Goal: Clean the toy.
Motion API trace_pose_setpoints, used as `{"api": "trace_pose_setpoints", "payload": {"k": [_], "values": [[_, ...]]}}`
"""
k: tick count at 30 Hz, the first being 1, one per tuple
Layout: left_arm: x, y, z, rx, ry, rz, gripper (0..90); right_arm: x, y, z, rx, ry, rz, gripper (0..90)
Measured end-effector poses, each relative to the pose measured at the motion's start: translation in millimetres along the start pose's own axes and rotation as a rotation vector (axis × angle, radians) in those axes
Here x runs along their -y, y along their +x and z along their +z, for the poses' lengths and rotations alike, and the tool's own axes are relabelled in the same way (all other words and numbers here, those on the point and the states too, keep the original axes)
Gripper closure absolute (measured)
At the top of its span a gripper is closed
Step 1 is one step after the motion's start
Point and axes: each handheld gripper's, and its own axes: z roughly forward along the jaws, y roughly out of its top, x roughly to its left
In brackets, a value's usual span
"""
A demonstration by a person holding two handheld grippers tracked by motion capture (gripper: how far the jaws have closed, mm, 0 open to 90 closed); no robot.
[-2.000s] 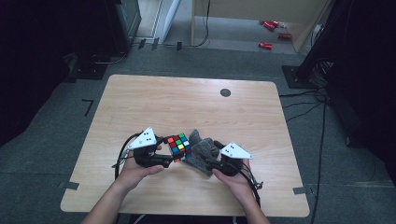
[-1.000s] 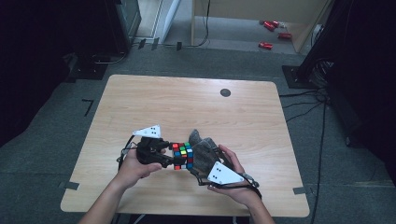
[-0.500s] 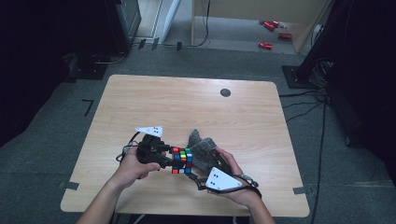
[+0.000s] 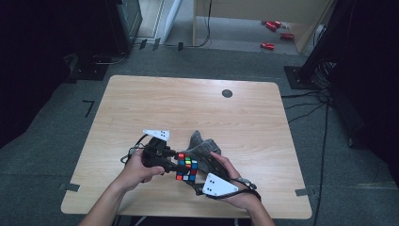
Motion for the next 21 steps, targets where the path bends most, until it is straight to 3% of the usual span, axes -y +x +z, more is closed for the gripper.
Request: {"api": "trace_pose_setpoints", "payload": {"k": [6,10,13,21], "values": [[2.3,-2.4,0.3,-0.005,-0.019,0.037,31.7,-0.8,-0.5,-3.3,-0.017,0.000,-0.025,29.4],[2.0,0.7,-4.6,0.000,-0.043,0.014,30.8,-0.6,1.0,-2.9,-0.046,0.005,-0.021,30.6],[2.2,3.3,-12.0,0.010,-0.087,0.013,30.2,-1.6,-1.7,-3.8,-0.044,-0.004,0.035,32.6],[4.0,0.2,-18.9,-0.048,-0.188,0.107,28.5,-1.8,-12.5,-11.1,-0.021,0.005,0.160,34.2]]}}
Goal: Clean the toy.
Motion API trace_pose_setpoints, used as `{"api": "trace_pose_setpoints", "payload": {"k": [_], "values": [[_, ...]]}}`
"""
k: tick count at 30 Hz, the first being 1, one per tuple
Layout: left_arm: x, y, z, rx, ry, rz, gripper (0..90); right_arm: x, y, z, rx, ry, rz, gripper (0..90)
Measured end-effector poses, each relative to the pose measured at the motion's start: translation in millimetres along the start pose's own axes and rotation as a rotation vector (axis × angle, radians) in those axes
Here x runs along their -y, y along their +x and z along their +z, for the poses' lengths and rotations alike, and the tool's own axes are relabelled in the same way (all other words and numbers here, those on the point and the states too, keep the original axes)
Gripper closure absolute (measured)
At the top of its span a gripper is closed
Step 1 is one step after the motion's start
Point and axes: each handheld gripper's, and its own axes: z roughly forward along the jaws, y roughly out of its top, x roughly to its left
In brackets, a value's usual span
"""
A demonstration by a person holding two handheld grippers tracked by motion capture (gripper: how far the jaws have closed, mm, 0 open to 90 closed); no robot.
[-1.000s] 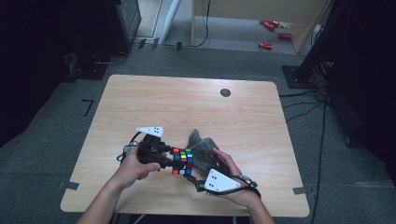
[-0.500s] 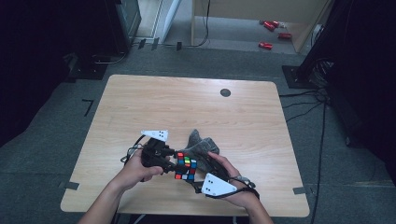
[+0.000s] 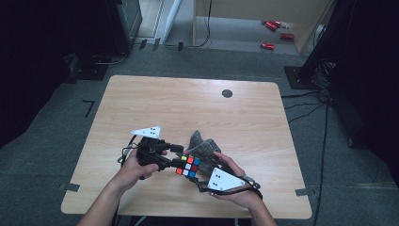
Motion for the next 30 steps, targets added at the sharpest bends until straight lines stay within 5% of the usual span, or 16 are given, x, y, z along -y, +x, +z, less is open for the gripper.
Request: {"api": "trace_pose_setpoints", "payload": {"k": [6,14,21,23,27,30], "values": [[1.1,-2.0,-9.8,-0.034,-0.086,0.072,28.5,-0.4,-6.1,-5.0,-0.004,0.017,0.082,34.5],[5.1,-3.4,-5.7,-0.073,-0.095,0.101,31.9,-0.3,-16.0,-13.4,0.040,0.029,0.171,34.5],[9.3,-10.7,-7.6,-0.148,-0.140,0.251,34.3,0.4,-24.6,-23.1,0.048,-0.001,0.240,34.5],[10.5,-10.9,-4.2,-0.148,-0.115,0.255,33.4,0.1,-25.3,-24.6,0.050,-0.002,0.242,34.5],[17.4,-12.8,6.2,-0.247,-0.046,0.390,29.5,-2.0,-25.5,-25.6,0.030,-0.003,0.262,34.5],[21.3,-14.0,9.9,-0.255,-0.033,0.442,28.3,-4.1,-25.4,-26.2,0.026,-0.005,0.261,34.5]]}}
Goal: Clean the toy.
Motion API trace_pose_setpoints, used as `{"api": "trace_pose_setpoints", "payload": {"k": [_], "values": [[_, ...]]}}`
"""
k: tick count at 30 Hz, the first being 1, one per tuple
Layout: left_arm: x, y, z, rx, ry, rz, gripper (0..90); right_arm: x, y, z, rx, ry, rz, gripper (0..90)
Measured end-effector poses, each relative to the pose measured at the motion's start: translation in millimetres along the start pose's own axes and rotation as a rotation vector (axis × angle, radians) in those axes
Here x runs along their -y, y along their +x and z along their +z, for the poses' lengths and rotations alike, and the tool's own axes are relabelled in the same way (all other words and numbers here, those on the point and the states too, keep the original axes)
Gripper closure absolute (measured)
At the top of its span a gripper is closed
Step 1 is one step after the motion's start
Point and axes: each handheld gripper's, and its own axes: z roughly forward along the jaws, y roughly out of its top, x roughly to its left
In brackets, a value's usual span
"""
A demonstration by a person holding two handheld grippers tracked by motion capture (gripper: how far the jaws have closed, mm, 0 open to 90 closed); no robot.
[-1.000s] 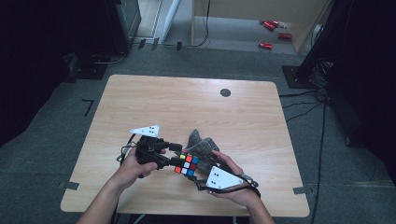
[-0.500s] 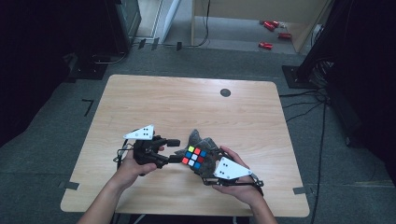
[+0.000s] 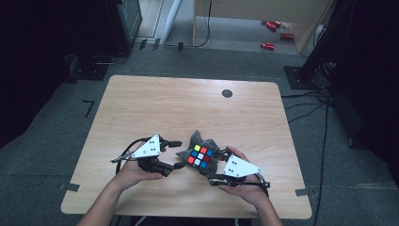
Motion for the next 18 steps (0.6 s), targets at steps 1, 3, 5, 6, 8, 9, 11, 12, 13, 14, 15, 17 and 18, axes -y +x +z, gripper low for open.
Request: {"api": "trace_pose_setpoints", "payload": {"k": [1,3,5,6,8,9,11,12,13,14,15,17,18], "values": [[0.3,-1.7,0.7,-0.004,0.002,0.022,28.0,-0.6,0.2,-0.3,-0.002,-0.003,0.003,34.5],[1.0,-4.5,3.1,-0.017,0.009,0.052,27.8,-2.0,0.3,-0.6,-0.008,-0.007,0.005,34.5],[2.5,-7.0,6.6,-0.031,0.020,0.085,25.9,-3.5,1.4,-0.2,-0.018,-0.008,0.012,34.5],[3.4,-8.4,8.5,-0.043,0.025,0.111,25.6,-4.3,2.1,0.3,-0.022,-0.008,0.014,34.5],[4.9,-11.9,12.1,-0.054,0.028,0.163,24.1,-6.0,3.8,1.6,-0.027,-0.006,0.024,34.6],[5.2,-13.1,13.5,-0.065,0.036,0.179,24.0,-6.9,4.4,2.1,-0.027,-0.004,0.033,34.5],[5.7,-14.2,14.8,-0.092,0.034,0.190,22.9,-8.2,4.2,2.9,-0.016,0.012,0.055,34.5],[6.2,-14.3,14.9,-0.107,0.025,0.191,21.9,-8.4,3.5,3.0,-0.011,0.013,0.069,34.6],[6.7,-14.6,15.0,-0.118,0.017,0.189,21.3,-8.6,2.9,3.1,-0.005,0.012,0.087,34.6],[7.1,-15.3,15.5,-0.123,0.010,0.186,20.6,-9.0,2.1,3.1,0.002,0.010,0.110,34.5],[7.2,-16.2,16.4,-0.128,0.008,0.186,19.7,-9.4,1.5,3.6,0.010,0.002,0.126,34.6],[7.1,-18.8,19.4,-0.144,0.012,0.185,17.6,-10.3,2.2,5.6,0.037,-0.003,0.148,34.6],[6.9,-20.1,21.3,-0.148,0.012,0.180,16.4,-10.9,3.1,7.4,0.052,-0.002,0.153,34.6]]}}
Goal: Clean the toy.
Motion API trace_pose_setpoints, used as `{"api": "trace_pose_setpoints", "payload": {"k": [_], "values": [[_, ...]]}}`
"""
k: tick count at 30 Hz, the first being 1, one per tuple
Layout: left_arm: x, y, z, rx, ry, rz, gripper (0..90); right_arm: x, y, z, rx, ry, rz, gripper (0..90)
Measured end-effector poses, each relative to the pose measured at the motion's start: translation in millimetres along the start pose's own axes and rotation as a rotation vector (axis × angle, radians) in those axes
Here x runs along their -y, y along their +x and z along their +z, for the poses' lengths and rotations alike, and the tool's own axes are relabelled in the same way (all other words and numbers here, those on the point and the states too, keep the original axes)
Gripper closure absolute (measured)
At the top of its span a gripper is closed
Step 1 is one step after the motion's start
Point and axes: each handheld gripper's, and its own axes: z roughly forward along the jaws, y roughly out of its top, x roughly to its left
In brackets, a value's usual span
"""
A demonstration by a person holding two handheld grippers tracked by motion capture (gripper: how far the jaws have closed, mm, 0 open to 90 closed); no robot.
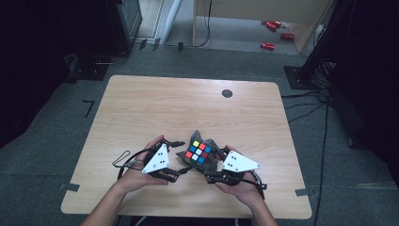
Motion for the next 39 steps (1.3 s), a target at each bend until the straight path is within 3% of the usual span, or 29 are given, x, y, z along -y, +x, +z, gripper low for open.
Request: {"api": "trace_pose_setpoints", "payload": {"k": [4,6,8,11,15,17,23,26,28,33,39], "values": [[-2.9,-7.4,5.5,-0.022,-0.017,-0.002,14.7,-0.3,6.1,7.3,0.053,0.012,0.031,34.6],[-4.1,-11.0,7.6,-0.052,-0.031,0.006,14.4,0.0,8.8,10.7,0.086,0.012,0.073,34.5],[-3.7,-15.3,10.3,-0.077,-0.059,-0.022,14.5,-0.2,11.8,13.8,0.124,0.009,0.109,34.6],[-1.6,-21.8,16.8,-0.120,-0.075,-0.023,14.4,-1.3,17.3,17.9,0.180,0.020,0.147,34.5],[-1.6,-18.3,15.2,-0.142,-0.121,-0.094,14.5,-1.9,20.9,20.0,0.238,0.028,0.205,34.5],[-1.2,-16.7,14.5,-0.134,-0.133,-0.129,14.7,-1.1,21.2,20.1,0.237,0.018,0.240,34.5],[-0.4,-20.4,21.0,-0.157,-0.116,-0.124,15.9,0.8,26.4,25.0,0.266,0.021,0.303,34.5],[0.0,-21.7,23.4,-0.156,-0.109,-0.134,22.7,0.3,28.4,25.8,0.283,0.022,0.326,34.5],[-0.2,-21.4,23.2,-0.168,-0.106,-0.142,28.2,-0.1,29.7,25.6,0.295,0.022,0.335,34.5],[-1.1,-20.9,22.3,-0.169,-0.117,-0.162,31.5,0.1,30.5,24.8,0.310,0.000,0.365,34.4],[-1.8,-18.1,17.6,-0.146,-0.115,-0.151,33.4,-1.2,28.0,22.2,0.289,-0.012,0.369,30.7]]}}
